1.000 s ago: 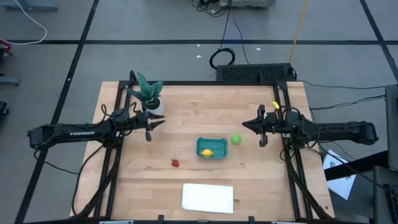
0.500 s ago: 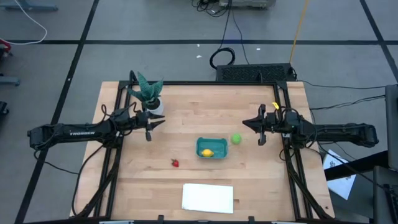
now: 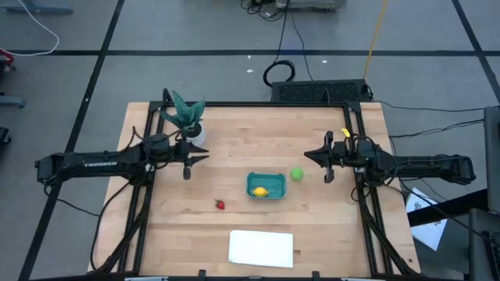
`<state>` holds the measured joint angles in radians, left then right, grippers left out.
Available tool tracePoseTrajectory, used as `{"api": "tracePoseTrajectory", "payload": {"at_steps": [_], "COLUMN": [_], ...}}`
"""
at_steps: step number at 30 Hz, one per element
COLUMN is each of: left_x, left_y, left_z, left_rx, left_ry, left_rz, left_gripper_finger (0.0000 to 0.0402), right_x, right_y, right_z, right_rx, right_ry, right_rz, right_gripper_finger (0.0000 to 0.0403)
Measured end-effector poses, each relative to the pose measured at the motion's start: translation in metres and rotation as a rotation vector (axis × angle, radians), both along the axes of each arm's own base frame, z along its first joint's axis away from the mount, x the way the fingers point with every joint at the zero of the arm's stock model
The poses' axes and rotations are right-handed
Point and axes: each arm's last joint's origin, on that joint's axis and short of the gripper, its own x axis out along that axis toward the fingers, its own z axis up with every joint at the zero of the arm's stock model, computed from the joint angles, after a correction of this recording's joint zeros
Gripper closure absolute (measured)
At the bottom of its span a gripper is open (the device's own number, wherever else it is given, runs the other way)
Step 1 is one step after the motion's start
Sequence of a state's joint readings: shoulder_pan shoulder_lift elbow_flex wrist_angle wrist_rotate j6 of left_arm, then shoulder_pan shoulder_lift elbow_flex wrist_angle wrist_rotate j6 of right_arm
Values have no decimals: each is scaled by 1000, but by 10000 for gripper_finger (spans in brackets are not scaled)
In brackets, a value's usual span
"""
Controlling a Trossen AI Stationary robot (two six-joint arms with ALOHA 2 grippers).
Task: Pick and placing Produce into tupperware
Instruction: Put the red strawberry into the blue bin
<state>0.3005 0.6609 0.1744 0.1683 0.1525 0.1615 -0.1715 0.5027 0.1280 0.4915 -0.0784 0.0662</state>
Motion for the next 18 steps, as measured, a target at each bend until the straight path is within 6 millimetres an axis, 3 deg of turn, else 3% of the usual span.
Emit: {"api": "tracePoseTrajectory", "payload": {"at_steps": [10, 18], "left_x": [9, 14], "left_y": [-12, -19], "left_z": [56, 78], "left_rx": [17, 24], "left_ry": [38, 117], "left_rz": [-123, -147], "left_gripper_finger": [309, 309], "right_x": [0, 0], "right_y": [0, 0], "right_z": [-1, -3], "right_rx": [2, 5], "right_ry": [12, 28], "right_rz": [0, 1], "right_gripper_finger": [403, 403]}}
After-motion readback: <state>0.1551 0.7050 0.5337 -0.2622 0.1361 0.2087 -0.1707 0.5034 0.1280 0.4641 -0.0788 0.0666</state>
